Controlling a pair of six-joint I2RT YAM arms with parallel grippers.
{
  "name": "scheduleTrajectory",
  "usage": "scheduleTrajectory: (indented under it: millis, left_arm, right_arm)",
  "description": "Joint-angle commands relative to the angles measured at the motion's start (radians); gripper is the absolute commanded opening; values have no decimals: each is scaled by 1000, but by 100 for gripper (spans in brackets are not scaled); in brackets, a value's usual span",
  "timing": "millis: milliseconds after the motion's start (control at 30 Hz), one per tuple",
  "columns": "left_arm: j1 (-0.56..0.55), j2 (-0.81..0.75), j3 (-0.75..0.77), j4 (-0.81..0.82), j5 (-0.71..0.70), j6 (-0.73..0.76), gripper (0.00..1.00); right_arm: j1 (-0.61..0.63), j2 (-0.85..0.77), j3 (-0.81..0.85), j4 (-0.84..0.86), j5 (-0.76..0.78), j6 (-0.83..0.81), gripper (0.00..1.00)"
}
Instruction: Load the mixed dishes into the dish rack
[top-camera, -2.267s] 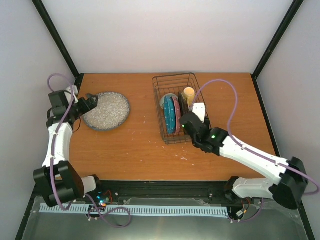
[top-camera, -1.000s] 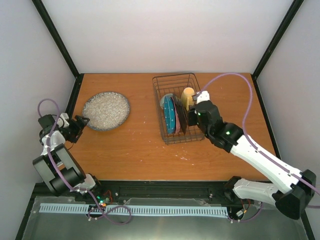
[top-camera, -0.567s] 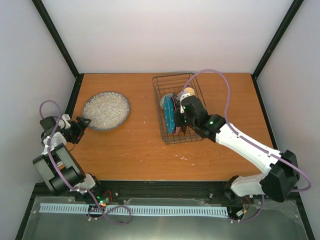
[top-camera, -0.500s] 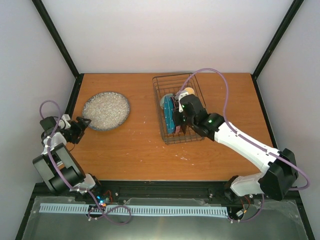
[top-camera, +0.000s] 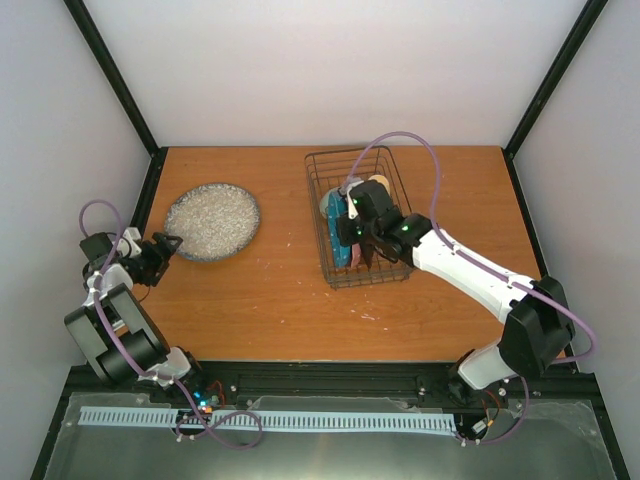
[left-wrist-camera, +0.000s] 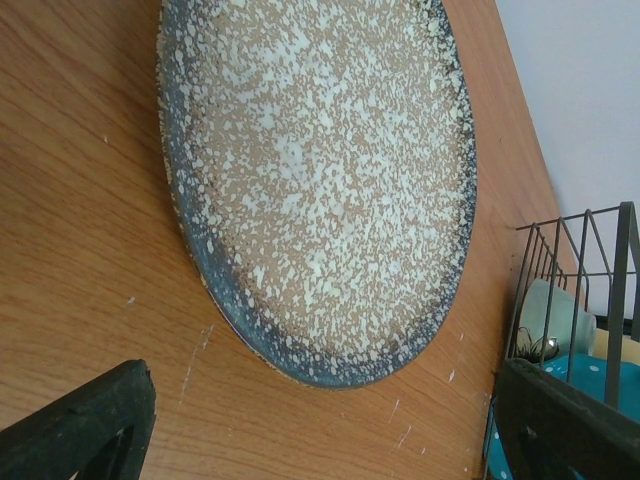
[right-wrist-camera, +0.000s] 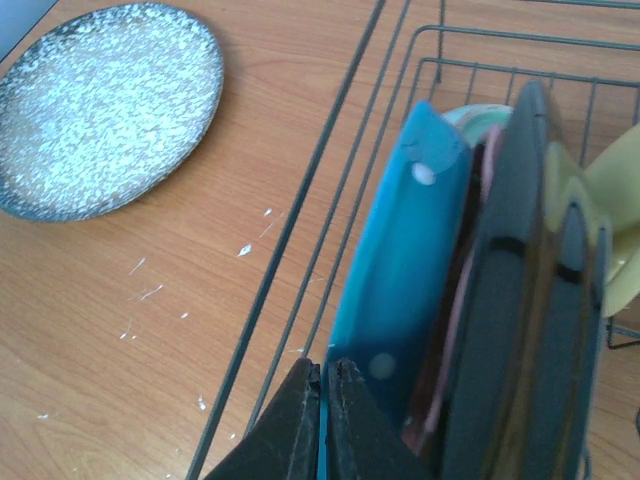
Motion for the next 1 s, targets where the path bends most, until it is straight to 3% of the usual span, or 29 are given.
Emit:
scheduleTrajectory:
  millis: [0,600,967]
  left_arm:
    - [4,11,13,22,18,-2,92]
    - [3,14,9,20,10,-2,92]
    - [4,16,12,3,-5,2,93]
  right_arm:
    - [-33,-22,23,-3,31,19,7]
    - [-115,-43,11,-25,120,-30,9]
    - [-142,-33,21,-76,234,-37,16]
